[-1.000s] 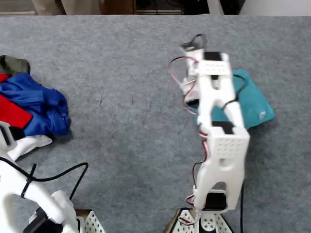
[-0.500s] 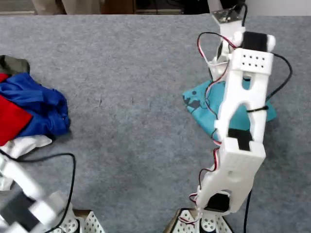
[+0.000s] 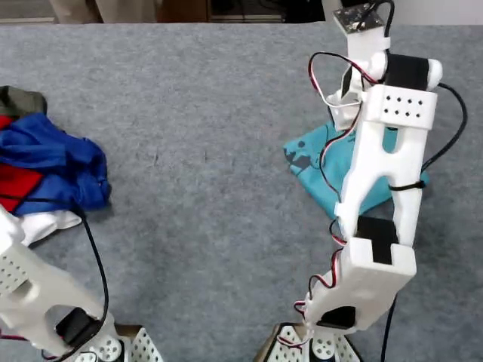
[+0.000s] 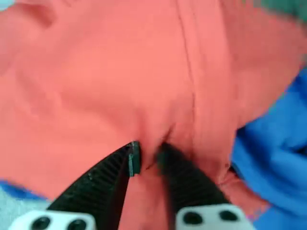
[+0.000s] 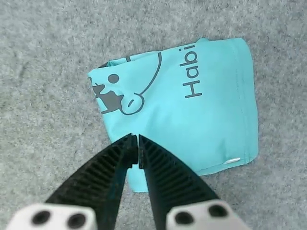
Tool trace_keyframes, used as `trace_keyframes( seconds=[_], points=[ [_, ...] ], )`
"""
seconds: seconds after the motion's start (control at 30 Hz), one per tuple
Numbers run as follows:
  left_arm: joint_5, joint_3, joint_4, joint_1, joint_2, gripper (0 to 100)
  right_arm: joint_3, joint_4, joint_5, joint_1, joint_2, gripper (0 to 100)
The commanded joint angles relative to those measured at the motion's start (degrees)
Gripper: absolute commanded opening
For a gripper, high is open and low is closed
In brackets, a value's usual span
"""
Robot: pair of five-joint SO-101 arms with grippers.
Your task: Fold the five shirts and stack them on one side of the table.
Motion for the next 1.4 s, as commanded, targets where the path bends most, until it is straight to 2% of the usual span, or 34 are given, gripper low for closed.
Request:
trace_keyframes(
  seconds=[0.0, 0.13, 0.3, 0.5, 0.6, 0.7, 0.8, 0.9, 1.03, 1.1, 1.2, 1.37],
  points=[
    [6.9, -12.7, 6.6, 1.5, -0.7, 2, 0.0, 1.1, 0.5, -0.2, -4.2, 1.3],
    [9.5, -24.7, 17.2, 4.5, -0.7, 2, 0.3, 1.1, 3.4, -0.3, -5.3, 1.2],
    [15.5, -28.6, 17.8, 5.8, -5.1, 2, 0.3, 1.1, 5.8, -0.3, -6.1, 1.3],
    [15.7, -22.9, 17.8, 4.8, -14.2, 2, 0.4, 1.1, 5.4, -1.1, -5.8, 1.5],
    [15.9, -14.3, 17.6, 0.7, -14.1, 11, 2.2, 1.1, 5.3, -1.4, -6.0, 1.6],
    [22.2, -4.6, 10.6, -3.6, -10.5, 25, 5.6, 1.1, 5.3, -2.5, -6.2, 1.6],
    [22.0, 1.4, 1.1, -4.6, -5.8, 26, 8.6, 1.1, 5.3, -2.9, -6.2, 1.6],
    [18.8, 4.0, -3.7, -3.9, -0.5, 21, 10.7, 1.1, 5.3, -2.9, -6.2, 1.6],
    [18.9, 0.7, -4.3, -1.1, 3.5, 1, 11.0, 1.1, 5.3, -2.8, -6.2, 1.6],
    [19.1, -1.7, -3.3, -0.1, 3.7, 4, 10.8, 1.1, 5.3, -3.0, -6.2, 1.6],
    [20.5, -6.7, -0.5, 0.7, 3.6, 2, 10.9, 1.1, 5.3, -3.1, -6.5, 1.6],
    [24.5, -23.7, 11.3, 1.0, 3.6, 2, 11.4, 1.1, 5.3, -3.1, -9.9, 1.6]
  ],
)
